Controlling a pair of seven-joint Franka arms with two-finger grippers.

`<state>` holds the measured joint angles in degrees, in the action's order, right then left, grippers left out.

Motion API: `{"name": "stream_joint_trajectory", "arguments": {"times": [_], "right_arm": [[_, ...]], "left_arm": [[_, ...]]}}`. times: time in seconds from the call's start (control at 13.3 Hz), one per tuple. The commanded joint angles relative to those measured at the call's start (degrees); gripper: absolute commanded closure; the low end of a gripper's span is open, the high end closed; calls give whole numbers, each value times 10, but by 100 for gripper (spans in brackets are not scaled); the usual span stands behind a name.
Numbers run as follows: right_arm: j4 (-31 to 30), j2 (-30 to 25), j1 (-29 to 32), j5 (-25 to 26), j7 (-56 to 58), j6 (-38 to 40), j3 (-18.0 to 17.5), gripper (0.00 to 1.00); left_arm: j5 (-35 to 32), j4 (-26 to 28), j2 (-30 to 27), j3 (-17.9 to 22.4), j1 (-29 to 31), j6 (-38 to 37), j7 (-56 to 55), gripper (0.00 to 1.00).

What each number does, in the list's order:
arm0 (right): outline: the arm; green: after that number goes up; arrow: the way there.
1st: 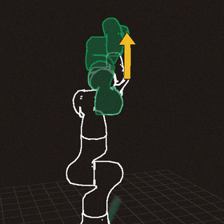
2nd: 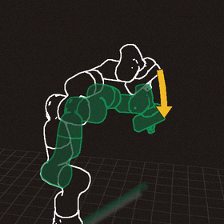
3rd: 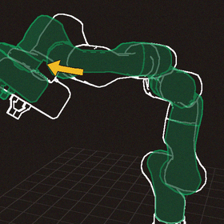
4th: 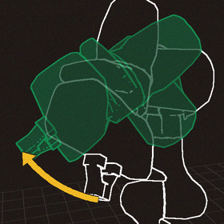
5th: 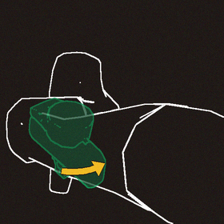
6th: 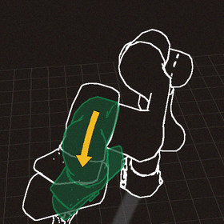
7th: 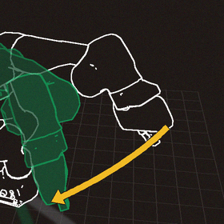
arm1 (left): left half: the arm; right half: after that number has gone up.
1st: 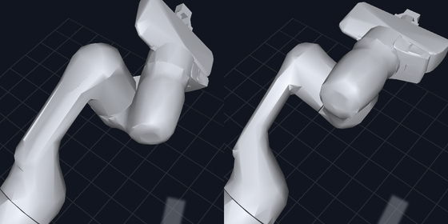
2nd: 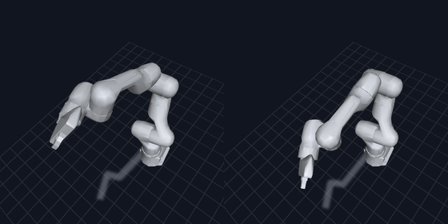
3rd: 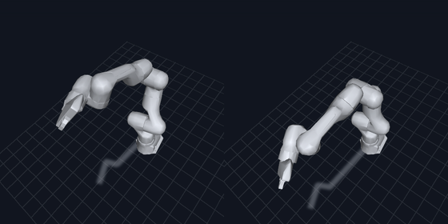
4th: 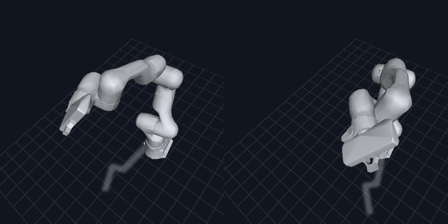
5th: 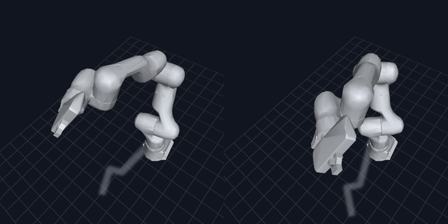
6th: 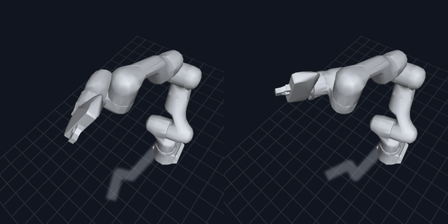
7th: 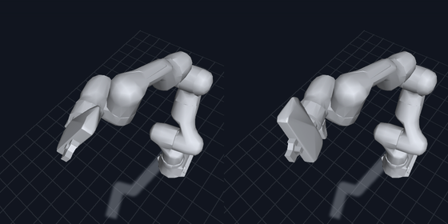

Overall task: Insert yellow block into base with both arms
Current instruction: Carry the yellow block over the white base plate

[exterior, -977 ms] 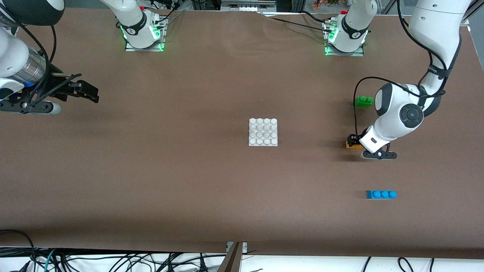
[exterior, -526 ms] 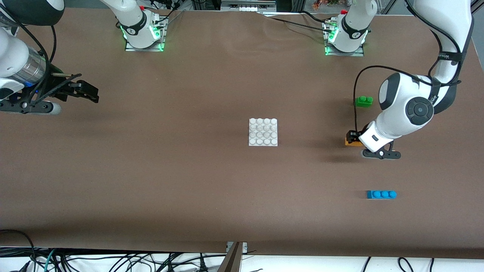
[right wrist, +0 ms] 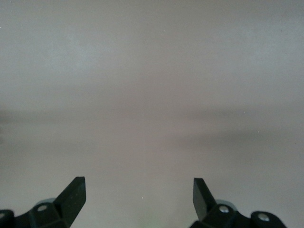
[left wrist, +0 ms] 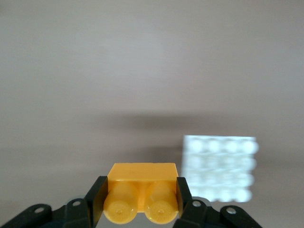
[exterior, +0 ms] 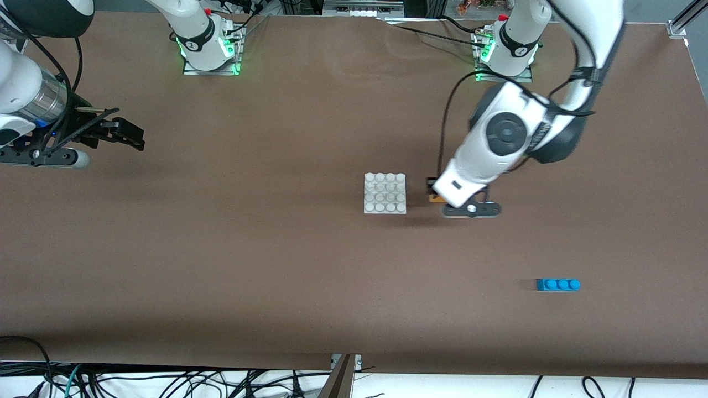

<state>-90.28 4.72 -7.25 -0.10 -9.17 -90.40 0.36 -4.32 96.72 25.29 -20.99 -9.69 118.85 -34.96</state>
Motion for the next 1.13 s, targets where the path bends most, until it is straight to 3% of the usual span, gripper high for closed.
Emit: {"name": "stream_joint_trajectory", "arguments": {"times": [0.0,0.38,1.05], "right_arm": [[11,2,3,1,-6,12,-3,0],[10,2,3,1,-6,12,-2,0],[11,2,3,1,-6,12,-3,0]], "left_arm": [[-11,-99,85,10,-64,-16,-49,71],[-15,-105,136,12,-96,-12,-71,71],[-44,-75,149,11,-123,8,-107,71]]}}
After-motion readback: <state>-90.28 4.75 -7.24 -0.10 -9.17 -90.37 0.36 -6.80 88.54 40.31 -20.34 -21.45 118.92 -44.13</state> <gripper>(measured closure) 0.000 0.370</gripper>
